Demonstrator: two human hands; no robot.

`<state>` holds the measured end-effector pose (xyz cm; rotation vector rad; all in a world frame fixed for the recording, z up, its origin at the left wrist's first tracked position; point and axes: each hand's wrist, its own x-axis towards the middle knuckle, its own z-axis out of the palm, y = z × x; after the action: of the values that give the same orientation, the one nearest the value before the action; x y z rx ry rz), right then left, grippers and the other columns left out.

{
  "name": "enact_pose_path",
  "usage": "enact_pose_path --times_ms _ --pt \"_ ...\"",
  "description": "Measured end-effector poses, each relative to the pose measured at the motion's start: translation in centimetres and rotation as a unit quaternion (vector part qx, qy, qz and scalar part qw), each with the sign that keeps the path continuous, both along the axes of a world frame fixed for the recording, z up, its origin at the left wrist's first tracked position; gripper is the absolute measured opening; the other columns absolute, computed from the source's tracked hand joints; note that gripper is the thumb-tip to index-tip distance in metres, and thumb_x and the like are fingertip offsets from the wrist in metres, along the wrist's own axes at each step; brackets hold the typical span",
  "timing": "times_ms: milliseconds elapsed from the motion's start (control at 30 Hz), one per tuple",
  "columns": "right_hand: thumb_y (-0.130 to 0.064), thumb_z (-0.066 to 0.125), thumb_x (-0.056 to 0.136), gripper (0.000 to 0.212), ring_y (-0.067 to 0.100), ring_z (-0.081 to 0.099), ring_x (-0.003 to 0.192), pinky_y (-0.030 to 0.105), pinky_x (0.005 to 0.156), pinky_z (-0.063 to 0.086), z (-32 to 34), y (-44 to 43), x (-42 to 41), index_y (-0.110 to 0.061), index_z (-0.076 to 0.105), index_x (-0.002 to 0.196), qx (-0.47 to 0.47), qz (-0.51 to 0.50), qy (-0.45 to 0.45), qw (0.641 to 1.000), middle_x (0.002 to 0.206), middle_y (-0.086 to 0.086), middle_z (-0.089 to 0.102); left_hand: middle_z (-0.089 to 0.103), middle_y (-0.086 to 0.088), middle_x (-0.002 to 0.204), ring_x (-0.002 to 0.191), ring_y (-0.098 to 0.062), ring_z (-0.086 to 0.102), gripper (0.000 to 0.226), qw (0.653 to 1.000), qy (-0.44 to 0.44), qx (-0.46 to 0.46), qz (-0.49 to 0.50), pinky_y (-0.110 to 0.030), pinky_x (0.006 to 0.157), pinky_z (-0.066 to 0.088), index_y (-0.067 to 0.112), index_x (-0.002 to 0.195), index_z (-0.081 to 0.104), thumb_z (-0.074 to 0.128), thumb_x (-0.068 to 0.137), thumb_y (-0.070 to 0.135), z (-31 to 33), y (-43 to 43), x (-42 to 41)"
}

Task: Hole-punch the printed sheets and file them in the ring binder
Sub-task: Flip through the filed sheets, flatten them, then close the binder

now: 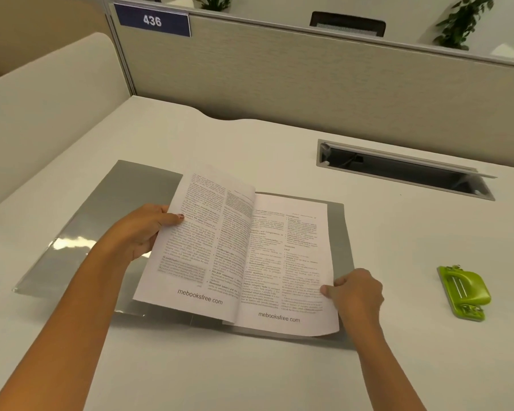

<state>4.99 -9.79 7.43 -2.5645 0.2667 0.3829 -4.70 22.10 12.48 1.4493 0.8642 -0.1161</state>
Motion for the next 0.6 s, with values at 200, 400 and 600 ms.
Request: enact_pose_path --times_ms 200,400,600 --pt "-0.019 0.080 0.077 0.017 0.021 0.055 0.066 0.021 0.051 0.036 1.8 -0.9 -0.3 -0.008 0.071 0.086 0.039 -0.015 -0.066 0.997 0.093 0.009 0.072 0.069 -0.020 0.110 0.084 -0.029 0.069 0.014 1.000 0.000 0.011 0.009 -0.042 0.072 0.056 0.001 0.102 0.064 0.054 0.094 0.007 -0.5 0.1 -0.1" --pt "-0.024 0.067 0.087 0.006 0.010 0.055 0.062 0.019 0.052 0.039 5.1 0.9 -1.6 -0.020 0.064 0.084 0.028 0.054 -0.169 0.984 0.080 -0.004 0.066 0.062 -0.011 0.115 0.087 -0.030 0.066 0.056 0.993 -0.047 0.109 -0.004 -0.037 0.063 0.053 0.032 0.138 0.032 0.054 0.094 0.005 -0.3 -0.6 0.0" --pt "-0.020 0.076 0.078 0.009 0.006 0.067 0.058 0.013 0.048 0.052 9.1 5.6 -3.6 -0.021 0.068 0.075 0.319 0.106 -0.114 0.935 0.068 -0.009 0.068 0.066 -0.012 0.103 0.076 -0.019 0.069 0.041 0.982 -0.093 0.154 -0.052 -0.032 0.063 0.056 0.029 0.122 0.053 0.049 0.095 -0.002 0.7 -1.8 0.4"
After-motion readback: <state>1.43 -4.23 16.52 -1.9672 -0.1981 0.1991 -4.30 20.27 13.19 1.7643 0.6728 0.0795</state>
